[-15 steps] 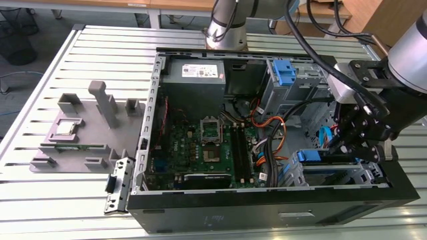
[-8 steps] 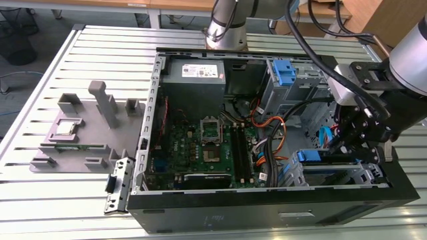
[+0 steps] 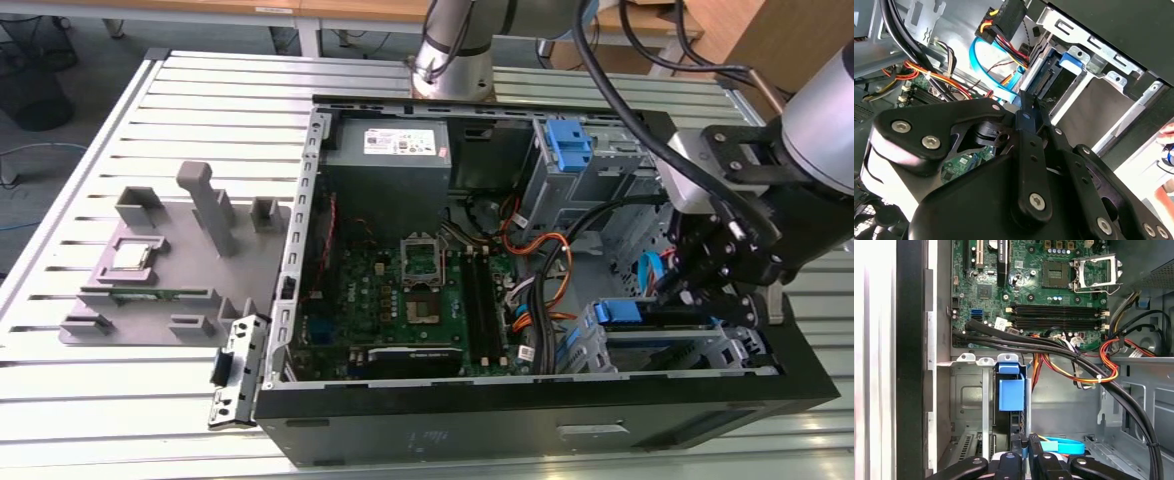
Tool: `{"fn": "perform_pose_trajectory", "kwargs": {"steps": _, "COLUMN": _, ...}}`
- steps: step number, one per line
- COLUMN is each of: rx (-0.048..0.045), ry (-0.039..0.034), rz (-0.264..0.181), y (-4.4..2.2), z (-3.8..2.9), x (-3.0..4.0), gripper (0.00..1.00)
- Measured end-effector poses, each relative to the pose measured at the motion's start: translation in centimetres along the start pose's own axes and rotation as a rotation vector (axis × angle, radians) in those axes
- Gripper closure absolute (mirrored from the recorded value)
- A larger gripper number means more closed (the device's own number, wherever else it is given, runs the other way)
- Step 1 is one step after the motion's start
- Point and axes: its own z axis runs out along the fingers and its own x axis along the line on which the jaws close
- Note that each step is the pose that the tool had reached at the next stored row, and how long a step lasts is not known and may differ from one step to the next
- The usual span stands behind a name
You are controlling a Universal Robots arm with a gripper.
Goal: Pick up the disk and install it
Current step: 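Insert the first disk wire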
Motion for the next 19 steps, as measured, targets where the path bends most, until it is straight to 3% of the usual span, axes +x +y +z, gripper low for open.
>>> {"fn": "perform_pose_trajectory", "kwargs": {"steps": 6, "rx": 0.0007, "ry": -0.0109, "rz": 0.000, "y": -0.01, "z": 0.00, "x": 0.24, "gripper": 0.80}}
{"fn": "perform_pose_trajectory", "kwargs": {"steps": 19, "rx": 0.0028, "ry": -0.0167, "rz": 0.000, "y": 0.00, "z": 0.16, "x": 0.55, "gripper": 0.80}}
